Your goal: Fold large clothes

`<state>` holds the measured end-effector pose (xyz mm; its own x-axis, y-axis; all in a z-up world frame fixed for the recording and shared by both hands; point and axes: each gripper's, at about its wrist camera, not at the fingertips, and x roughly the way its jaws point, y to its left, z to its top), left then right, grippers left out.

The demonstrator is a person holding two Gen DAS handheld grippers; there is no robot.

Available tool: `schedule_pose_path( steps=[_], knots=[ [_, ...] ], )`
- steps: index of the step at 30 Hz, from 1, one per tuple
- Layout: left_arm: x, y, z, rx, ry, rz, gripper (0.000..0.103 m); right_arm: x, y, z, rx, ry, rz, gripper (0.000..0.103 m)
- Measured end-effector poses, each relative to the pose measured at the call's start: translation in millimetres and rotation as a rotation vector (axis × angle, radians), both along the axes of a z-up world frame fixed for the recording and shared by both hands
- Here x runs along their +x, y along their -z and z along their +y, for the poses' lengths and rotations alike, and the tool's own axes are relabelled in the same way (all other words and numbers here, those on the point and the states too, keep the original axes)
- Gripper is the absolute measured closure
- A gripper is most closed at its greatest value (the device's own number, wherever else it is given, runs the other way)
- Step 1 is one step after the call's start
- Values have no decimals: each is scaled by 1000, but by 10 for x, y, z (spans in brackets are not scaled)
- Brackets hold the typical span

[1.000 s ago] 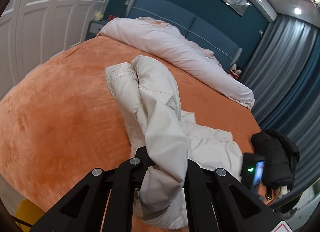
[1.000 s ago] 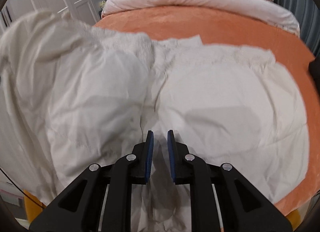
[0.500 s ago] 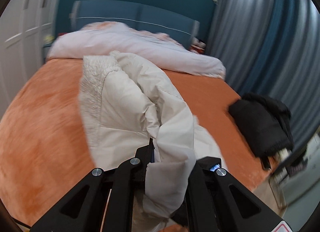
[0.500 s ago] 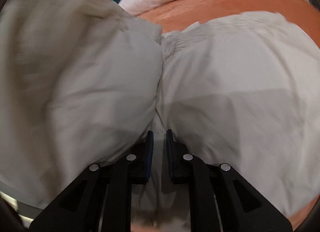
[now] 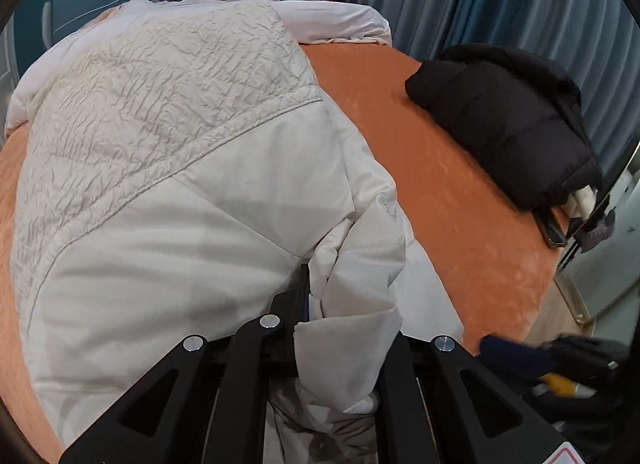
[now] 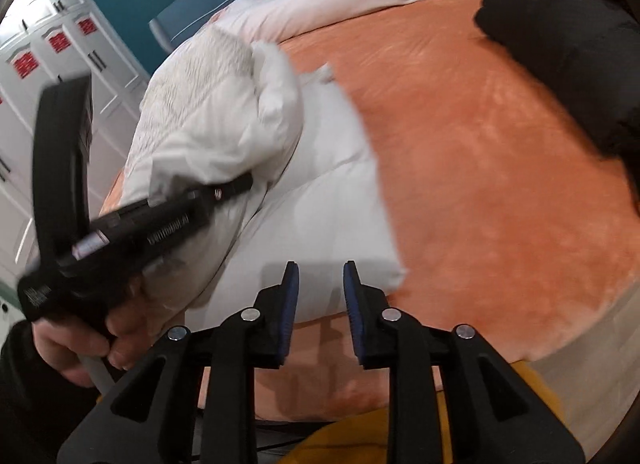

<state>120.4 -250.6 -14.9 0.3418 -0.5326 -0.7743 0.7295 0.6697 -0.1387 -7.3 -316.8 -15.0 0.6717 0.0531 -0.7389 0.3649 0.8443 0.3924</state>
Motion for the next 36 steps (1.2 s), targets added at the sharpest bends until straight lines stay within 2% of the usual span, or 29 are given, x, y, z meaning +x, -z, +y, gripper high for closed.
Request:
schedule_pose_path(
  steps=[2, 4, 5, 6, 7, 9, 10, 12, 14, 17, 20, 21, 23, 24, 25, 28, 30, 31, 33, 36],
  knots=[
    [27, -79, 95, -51, -24, 49, 93, -25, -111, -44, -17, 12, -21, 77],
    [1, -295, 364, -115, -52, 62, 86, -44, -311, -33, -38, 16, -75, 61],
    [-75, -449, 511, -139, -54, 36, 81, -90, -377, -46, -43, 12, -97, 57],
    [-134, -537, 603, -152, -53, 15, 67, -74, -506, -3, -53, -1, -131, 49],
    [-245, -696, 798, -180, -57, -22, 47, -68, -598, 30, -61, -16, -153, 41],
    [-392, -867, 1111, -219, -85, -59, 31, 46, -784, 60, -63, -52, -194, 33],
    [-440, -914, 1229, -232, -87, -62, 30, 86, -848, 66, -51, -70, -213, 29],
    [-529, -909, 1457, -197, -113, -63, 28, 238, -951, 129, -20, -104, -241, 21],
    [-576, -802, 1613, -159, -154, -67, 26, 385, -1046, 239, -25, -129, -231, 19],
    [-583, -399, 1751, -60, -222, -20, 25, 657, -1064, 506, -85, -146, -168, 13],
    [-600, -80, 1725, 47, -235, -26, 24, 851, -919, 731, -101, -196, -91, 12],
    [-599, 36, 1717, 83, -241, -34, 24, 948, -865, 835, -119, -210, -58, 14],
    [-599, 162, 1714, 114, -260, -41, 24, 1070, -794, 904, -151, -239, -10, 60],
    [-581, 208, 1712, 128, -276, -48, 28, 1124, -774, 899, -130, -249, 2, 89],
    [-557, 209, 1714, 129, -286, -51, 41, 1111, -798, 850, -88, -244, -21, 95],
    [-501, 1, 1786, 43, -286, -28, 61, 729, -1113, 648, -51, -199, -209, 100],
    [-509, -158, 1827, -20, -260, -21, 63, 372, -1176, 475, -34, -140, -265, 100],
    [-523, -196, 1815, -24, -246, -29, 62, 232, -1101, 386, -29, -104, -257, 100],
    [-560, -149, 1706, 4, -215, -41, 60, 48, -702, 191, -8, -33, -161, 100],
    [-640, 61, 1505, 69, -185, -59, 53, -33, 109, -59, 91, 28, -10, 100]
  ],
)
